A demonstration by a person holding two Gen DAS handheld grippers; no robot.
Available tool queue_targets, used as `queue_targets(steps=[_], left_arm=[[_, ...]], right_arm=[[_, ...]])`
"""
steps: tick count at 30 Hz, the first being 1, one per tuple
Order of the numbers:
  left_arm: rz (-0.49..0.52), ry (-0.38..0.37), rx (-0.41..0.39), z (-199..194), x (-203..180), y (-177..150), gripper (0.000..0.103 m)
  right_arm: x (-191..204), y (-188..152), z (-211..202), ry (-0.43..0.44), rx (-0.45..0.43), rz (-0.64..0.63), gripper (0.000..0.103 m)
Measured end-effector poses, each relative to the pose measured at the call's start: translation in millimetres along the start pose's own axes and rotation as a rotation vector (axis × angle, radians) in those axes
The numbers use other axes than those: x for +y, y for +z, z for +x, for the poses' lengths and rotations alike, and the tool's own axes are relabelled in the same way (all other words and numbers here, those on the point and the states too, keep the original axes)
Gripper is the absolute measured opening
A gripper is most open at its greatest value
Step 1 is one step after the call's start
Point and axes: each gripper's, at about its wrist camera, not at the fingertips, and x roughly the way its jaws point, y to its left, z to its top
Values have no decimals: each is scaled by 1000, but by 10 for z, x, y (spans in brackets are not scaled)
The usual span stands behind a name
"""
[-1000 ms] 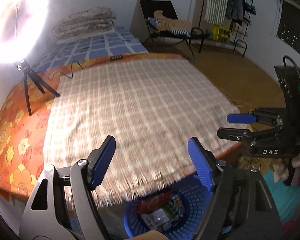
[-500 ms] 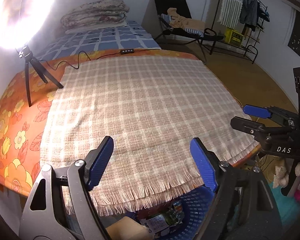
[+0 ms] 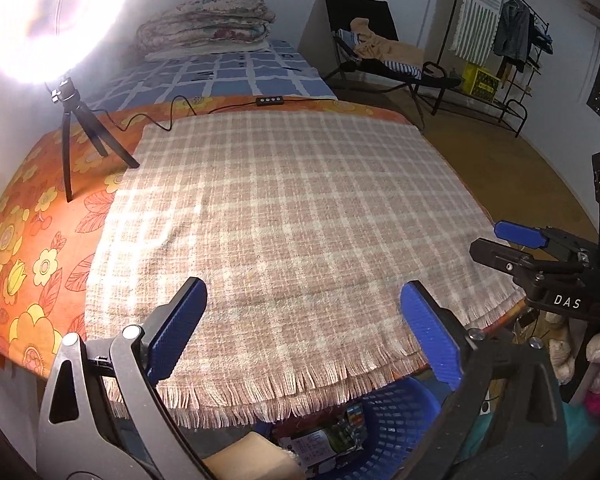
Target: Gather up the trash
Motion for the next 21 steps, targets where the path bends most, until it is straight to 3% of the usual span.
queue_targets(steps=[21], left_arm=[[-11,-5,4,26,-14,-20,100]], right_arm=[[-10,-1,-15,-2,-7,0,70]])
